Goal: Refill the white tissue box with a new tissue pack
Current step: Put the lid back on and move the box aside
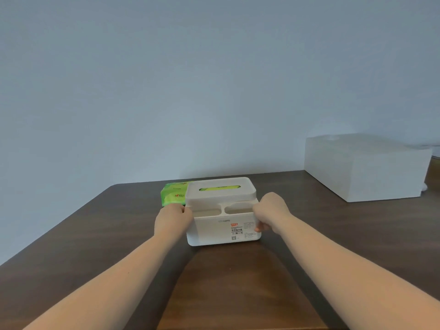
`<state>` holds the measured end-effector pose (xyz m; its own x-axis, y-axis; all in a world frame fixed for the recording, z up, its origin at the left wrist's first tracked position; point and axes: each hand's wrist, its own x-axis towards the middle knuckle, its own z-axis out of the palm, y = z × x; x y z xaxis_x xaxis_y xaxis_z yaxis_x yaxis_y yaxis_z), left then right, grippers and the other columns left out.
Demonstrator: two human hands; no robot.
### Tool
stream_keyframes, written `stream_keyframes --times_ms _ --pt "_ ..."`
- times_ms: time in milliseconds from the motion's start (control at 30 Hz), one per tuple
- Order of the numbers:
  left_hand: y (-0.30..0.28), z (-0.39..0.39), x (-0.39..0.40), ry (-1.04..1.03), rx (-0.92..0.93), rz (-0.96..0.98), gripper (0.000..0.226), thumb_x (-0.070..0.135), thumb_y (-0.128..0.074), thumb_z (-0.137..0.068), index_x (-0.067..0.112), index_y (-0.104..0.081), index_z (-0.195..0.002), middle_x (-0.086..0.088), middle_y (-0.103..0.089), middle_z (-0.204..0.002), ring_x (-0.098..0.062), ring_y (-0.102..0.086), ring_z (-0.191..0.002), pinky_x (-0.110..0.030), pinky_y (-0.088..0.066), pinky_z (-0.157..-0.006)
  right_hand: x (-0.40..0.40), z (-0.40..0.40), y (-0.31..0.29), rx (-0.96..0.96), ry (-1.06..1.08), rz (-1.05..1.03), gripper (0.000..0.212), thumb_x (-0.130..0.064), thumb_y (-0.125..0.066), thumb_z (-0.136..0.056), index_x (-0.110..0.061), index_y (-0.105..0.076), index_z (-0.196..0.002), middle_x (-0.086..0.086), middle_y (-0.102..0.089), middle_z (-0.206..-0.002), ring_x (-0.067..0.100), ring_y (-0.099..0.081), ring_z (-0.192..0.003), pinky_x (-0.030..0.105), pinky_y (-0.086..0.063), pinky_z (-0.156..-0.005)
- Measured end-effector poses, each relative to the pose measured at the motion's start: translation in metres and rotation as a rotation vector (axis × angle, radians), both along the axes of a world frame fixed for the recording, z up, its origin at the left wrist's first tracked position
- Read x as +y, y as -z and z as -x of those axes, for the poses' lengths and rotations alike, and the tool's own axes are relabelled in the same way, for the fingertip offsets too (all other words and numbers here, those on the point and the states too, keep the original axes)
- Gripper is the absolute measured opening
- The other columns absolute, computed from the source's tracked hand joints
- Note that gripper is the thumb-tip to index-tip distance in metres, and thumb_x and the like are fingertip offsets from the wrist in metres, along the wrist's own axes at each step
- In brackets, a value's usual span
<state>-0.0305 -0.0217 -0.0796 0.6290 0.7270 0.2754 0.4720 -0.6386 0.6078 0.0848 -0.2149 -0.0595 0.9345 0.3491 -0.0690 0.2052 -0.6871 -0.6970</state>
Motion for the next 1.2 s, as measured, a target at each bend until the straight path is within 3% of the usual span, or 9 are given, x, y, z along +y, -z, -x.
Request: stream_keyframes --times_ms 133,233,400,500,800,900,967,1067,1200 --pt "0.000 -0.033 -0.019 0.055 0.009 -0.056 0.038 0.016 -0.043 -0.085 0.012 -0.034 -0.049 -0.011 -0.057 -0.063 -0.027 -0.043 -0.060 -0.027 -0.025 -0.046 -0.019 -0.027 -0.005 -0.024 0.053 0.026 0.025 0.010 -0.068 -0.067 -0.006 -0.051 -0.059 0.010 -0.060 -0.059 0.033 -0.071 -0.078 0.034 -0.054 -0.071" --pt "0.002 -0.065 -0.038 0.097 -0.011 -0.067 0.038 0.015 -0.043 -0.086 0.011 -0.035 -0.050 -0.009 -0.053 -0.059 -0.026 -0.042 -0.059 -0.028 -0.024 -0.045 -0.038 -0.051 -0.009 -0.030 0.122 0.009 0.022 0.010 -0.066 -0.069 -0.005 -0.051 -0.061 0.009 -0.056 -0.054 0.029 -0.063 -0.064 0.030 -0.047 -0.058" --pt "-0.004 -0.125 -0.068 0.154 0.007 -0.044 0.037 0.016 -0.043 -0.088 0.011 -0.035 -0.052 -0.003 -0.041 -0.055 -0.023 -0.041 -0.058 -0.028 -0.023 -0.046 -0.068 -0.099 -0.010 -0.029 0.233 -0.006 0.024 0.013 -0.064 -0.069 -0.005 -0.051 -0.061 0.009 -0.055 -0.055 0.029 -0.065 -0.065 0.029 -0.046 -0.055" --pt "-0.003 -0.162 -0.080 0.182 0.009 0.000 0.037 0.015 -0.042 -0.085 0.012 -0.028 -0.052 -0.002 -0.038 -0.055 -0.017 -0.031 -0.048 -0.027 -0.020 -0.045 -0.078 -0.129 -0.011 -0.011 0.291 -0.023 0.026 0.015 -0.059 -0.069 -0.006 -0.047 -0.059 0.009 -0.051 -0.051 0.021 -0.052 -0.046 0.026 -0.036 -0.044" --pt "-0.001 -0.260 -0.087 0.204 -0.005 0.041 0.038 0.013 -0.040 -0.087 0.013 -0.027 -0.052 -0.001 -0.033 -0.054 -0.015 -0.028 -0.048 -0.026 -0.019 -0.045 -0.072 -0.224 -0.002 0.025 0.412 -0.222 0.017 0.011 -0.045 -0.080 -0.003 -0.052 -0.073 0.013 -0.049 -0.059 0.024 -0.049 -0.047 0.031 -0.042 -0.051" --pt "-0.001 -0.288 -0.082 0.208 -0.008 0.052 0.036 0.013 -0.040 -0.087 0.012 -0.030 -0.052 -0.002 -0.036 -0.056 -0.016 -0.031 -0.049 -0.026 -0.020 -0.046 -0.066 -0.248 0.000 0.013 0.448 -0.190 0.023 0.009 -0.045 -0.084 -0.005 -0.048 -0.066 0.012 -0.047 -0.056 0.024 -0.048 -0.047 0.030 -0.042 -0.051" --pt "0.000 -0.303 -0.080 0.208 -0.015 0.058 0.036 0.013 -0.040 -0.088 0.012 -0.030 -0.053 -0.003 -0.036 -0.056 -0.019 -0.032 -0.051 -0.025 -0.021 -0.046 -0.060 -0.261 -0.001 -0.008 0.464 -0.160 0.018 0.007 -0.047 -0.083 -0.004 -0.051 -0.069 0.010 -0.047 -0.058 0.026 -0.052 -0.053 0.029 -0.041 -0.049" --pt "0.002 -0.321 -0.079 0.201 -0.023 0.073 0.037 0.012 -0.040 -0.088 0.011 -0.028 -0.053 -0.003 -0.034 -0.055 -0.018 -0.030 -0.049 -0.025 -0.020 -0.046 -0.055 -0.276 -0.003 -0.067 0.482 -0.121 0.008 -0.004 -0.050 -0.084 -0.007 -0.057 -0.083 0.009 -0.054 -0.067 0.030 -0.060 -0.074 0.031 -0.047 -0.063" --pt "0.003 -0.336 -0.081 0.199 -0.044 0.083 0.038 0.013 -0.041 -0.088 0.011 -0.029 -0.052 -0.003 -0.035 -0.054 -0.021 -0.034 -0.051 -0.025 -0.022 -0.046 -0.054 -0.286 -0.002 -0.102 0.529 -0.113 0.015 -0.010 -0.049 -0.087 -0.008 -0.064 -0.090 0.010 -0.063 -0.083 0.029 -0.064 -0.082 0.030 -0.046 -0.066"
